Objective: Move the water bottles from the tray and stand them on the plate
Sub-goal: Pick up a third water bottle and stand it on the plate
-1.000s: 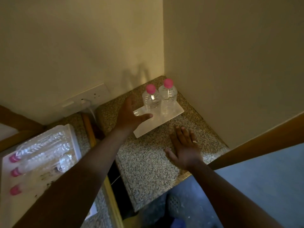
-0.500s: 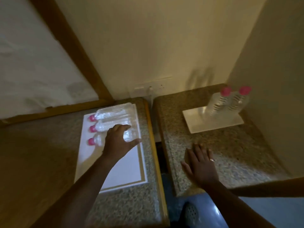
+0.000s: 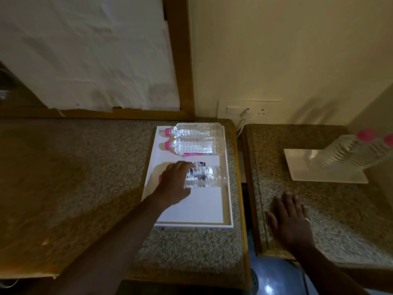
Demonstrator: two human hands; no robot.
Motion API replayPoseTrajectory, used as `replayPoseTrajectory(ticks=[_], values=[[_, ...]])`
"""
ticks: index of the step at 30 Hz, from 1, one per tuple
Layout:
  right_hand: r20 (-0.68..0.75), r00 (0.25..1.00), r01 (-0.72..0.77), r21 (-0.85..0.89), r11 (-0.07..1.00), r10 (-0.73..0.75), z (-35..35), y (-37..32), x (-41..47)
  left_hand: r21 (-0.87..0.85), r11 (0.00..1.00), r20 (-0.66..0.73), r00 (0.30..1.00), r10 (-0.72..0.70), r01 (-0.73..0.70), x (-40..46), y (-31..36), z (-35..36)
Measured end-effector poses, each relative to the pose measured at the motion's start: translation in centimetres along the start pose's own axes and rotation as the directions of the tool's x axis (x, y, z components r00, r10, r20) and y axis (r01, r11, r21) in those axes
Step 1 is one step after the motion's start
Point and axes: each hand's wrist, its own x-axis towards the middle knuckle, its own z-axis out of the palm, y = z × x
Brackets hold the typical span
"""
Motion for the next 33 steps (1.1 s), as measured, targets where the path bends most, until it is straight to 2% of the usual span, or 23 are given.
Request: replayPoseTrajectory(ticks=[4,7,9,12,16,21,26,28,33], values=[[0.009,1.000,-0.014,0.004,1.000,0.014,-0.2,-0.4,-0.2,0.056,0.997,0.070,0.996,0.058,-0.062,-1.7,-1.4,-0.1],[0.009,1.000,-0.018,0.005,1.000,0.017,-0.4,-0.6,-0.1,0.123,0.992,0.070,0.997,-0.038,0.029,-1.8,-2.1,-1.2],[0.011,1.000,-0.021,0.007,1.000,0.021,-0.4,-0.6,-0.1,0.079,0.993,0.124,0.988,-0.095,0.086,-1.5,-2.4,-2.1],[0.012,1.000,-0.024,0.007,1.000,0.024,-0.4,-0.5,-0.1,0.004,0.997,0.163,0.984,-0.078,0.079,-1.3,-2.6,-3.5],[0.004,1.000,-0.026,0.000,1.000,0.026,-0.1,-0.4,-0.2,-0.129,0.992,0.068,0.998,0.007,0.002,-1.0,-1.6,-6.6],[0.008,1.000,-0.030,-0.015,0.999,0.030,0.1,0.0,-0.1,-0.340,0.937,-0.058,0.996,0.066,-0.082,-0.4,2.8,-8.2],[0.007,1.000,-0.020,-0.017,1.000,0.020,0.0,-0.1,0.0,-0.619,0.782,-0.131,0.991,-0.010,-0.074,-0.8,5.8,-5.1],[-0.004,1.000,-0.015,-0.022,1.000,0.015,0.1,-0.1,0.0,-0.652,0.757,-0.098,0.995,-0.035,-0.038,-0.7,6.5,-4.0],[-0.025,1.000,-0.016,0.005,1.000,0.016,0.5,0.3,-0.1,-0.618,0.786,-0.041,0.998,-0.045,0.010,0.1,7.5,-2.8]])
